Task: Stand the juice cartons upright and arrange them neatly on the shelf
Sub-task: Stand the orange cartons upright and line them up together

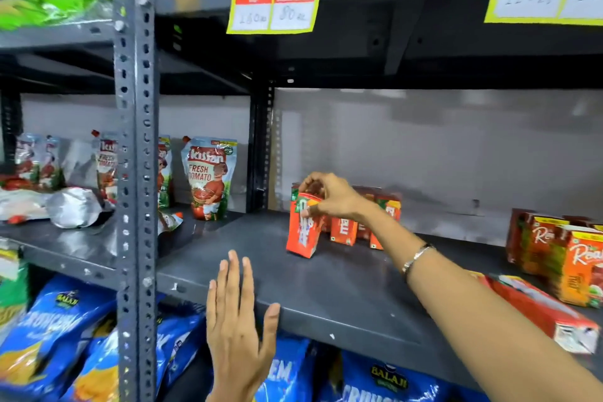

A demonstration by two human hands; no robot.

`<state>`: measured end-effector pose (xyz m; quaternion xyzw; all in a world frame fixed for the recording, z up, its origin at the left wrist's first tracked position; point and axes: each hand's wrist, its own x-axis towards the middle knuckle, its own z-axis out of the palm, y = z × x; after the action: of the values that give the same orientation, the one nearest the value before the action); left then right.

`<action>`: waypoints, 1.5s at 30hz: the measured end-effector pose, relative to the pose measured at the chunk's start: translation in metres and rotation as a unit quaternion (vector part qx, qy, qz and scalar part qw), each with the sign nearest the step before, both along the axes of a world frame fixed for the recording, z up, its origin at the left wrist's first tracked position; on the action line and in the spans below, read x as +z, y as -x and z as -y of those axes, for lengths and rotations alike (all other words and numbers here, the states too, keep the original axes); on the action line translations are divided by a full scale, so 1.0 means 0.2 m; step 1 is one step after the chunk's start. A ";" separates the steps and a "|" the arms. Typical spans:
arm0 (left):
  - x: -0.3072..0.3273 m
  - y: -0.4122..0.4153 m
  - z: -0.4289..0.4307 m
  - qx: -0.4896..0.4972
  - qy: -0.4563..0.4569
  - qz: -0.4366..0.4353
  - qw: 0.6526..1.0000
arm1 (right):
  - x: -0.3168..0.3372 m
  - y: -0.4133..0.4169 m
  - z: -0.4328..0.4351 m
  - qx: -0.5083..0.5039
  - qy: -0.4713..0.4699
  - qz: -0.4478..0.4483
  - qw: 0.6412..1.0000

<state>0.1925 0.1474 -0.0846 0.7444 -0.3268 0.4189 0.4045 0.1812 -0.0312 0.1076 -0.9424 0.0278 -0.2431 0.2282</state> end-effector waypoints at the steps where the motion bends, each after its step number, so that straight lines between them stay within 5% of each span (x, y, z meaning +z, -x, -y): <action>1: 0.00 -0.02 -0.01 -0.004 -0.008 0.006 1.000 | -0.01 -0.04 -0.02 0.010 -0.001 -0.004 1.000; 19: -0.04 -0.10 0.03 -0.031 0.036 0.043 0.998 | 0.11 -0.08 -0.03 0.089 -0.012 -0.166 0.982; 45: -0.05 -0.10 0.04 -0.020 0.037 0.056 0.998 | 0.05 -0.09 0.01 0.030 0.051 -0.109 0.992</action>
<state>0.2129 0.1403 -0.0940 0.6974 -0.3482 0.4638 0.4210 0.1990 -0.0323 0.1168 -0.9740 0.0117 -0.1332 0.1828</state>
